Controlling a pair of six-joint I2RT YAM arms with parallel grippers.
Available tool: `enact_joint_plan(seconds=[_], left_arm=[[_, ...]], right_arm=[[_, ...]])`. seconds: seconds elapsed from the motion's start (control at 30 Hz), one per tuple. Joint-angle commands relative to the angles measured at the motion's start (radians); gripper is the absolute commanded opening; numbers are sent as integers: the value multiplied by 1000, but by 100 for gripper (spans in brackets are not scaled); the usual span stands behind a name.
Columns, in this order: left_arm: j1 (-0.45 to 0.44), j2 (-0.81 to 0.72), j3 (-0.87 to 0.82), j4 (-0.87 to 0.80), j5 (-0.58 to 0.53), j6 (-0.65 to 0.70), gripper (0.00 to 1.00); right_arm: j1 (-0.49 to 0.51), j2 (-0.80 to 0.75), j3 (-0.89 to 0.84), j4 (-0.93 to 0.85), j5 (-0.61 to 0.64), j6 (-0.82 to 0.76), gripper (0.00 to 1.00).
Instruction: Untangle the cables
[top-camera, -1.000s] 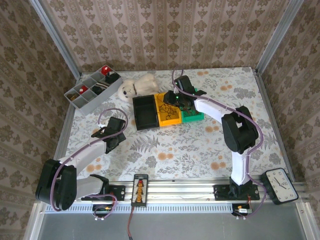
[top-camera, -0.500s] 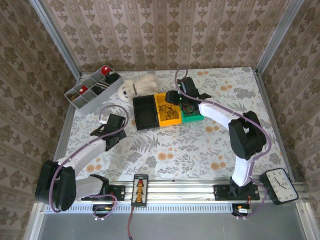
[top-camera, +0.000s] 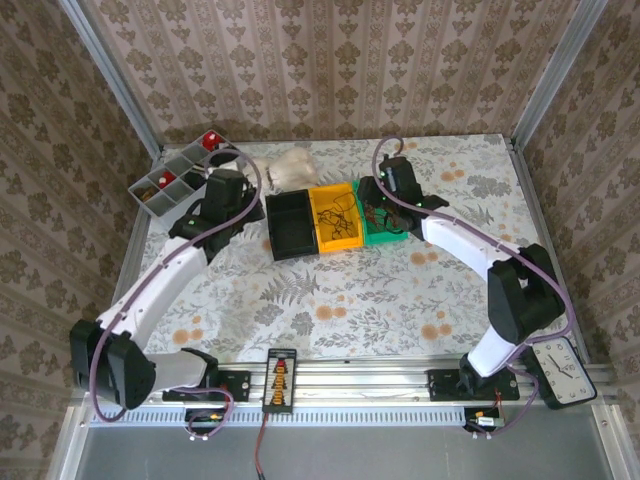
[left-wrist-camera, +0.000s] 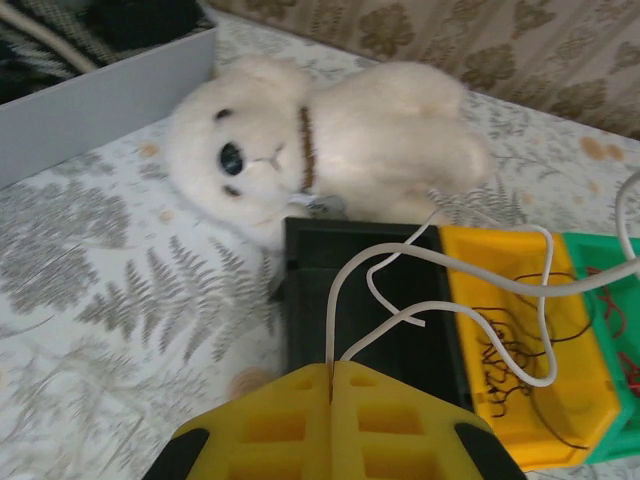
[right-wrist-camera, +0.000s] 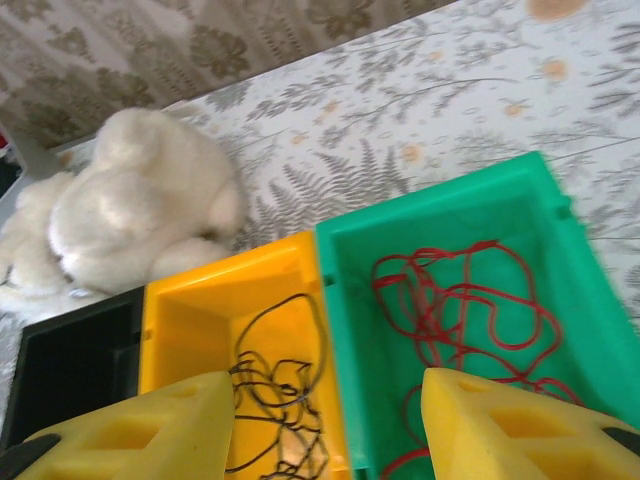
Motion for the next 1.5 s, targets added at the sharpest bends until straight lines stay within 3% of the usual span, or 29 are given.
enact_joint_plan(seconds=[0.0,0.13,0.33,0.37,0.43,0.47,0.57,0.77,1.0,1.1,1.33,1.47], left_arm=[[-7,69,35,40,76,24,0],[-7,158,50,41,52,-25,0],[-94,305,91,113,35,6,0],[-100,332,110,112,25,3,4],[-99,368,152,60,-7,-24,29],[-99,376,170,23,-37,-31,48],[-99,337,154,-22,-137,-50,72],[-45,157,-27,-56,-275,-178,77],[120,44,-199,-223,-224,-282,81],[164,43,-256,-289,-211,-309,82],[242,149,-339,-151,-116,-330,84],[251,254,-295,-119,-111,-308,72]], right_arm=[[-25,-59,-26,0,40,-14,53],[-37,-91,-54,-5,46,-20,53],[-42,-113,-89,2,56,-25,53],[-42,-113,-89,2,54,-25,53],[-42,-112,-89,2,44,-25,53],[-42,-113,-87,1,40,-26,53],[-42,-121,-87,1,35,-38,52],[-42,-131,-95,2,27,-60,52],[-41,-118,-100,8,-13,-55,52],[-40,-111,-100,3,-18,-50,52],[-39,-109,-104,8,-21,-53,52],[-39,-118,-105,0,-14,-54,52]])
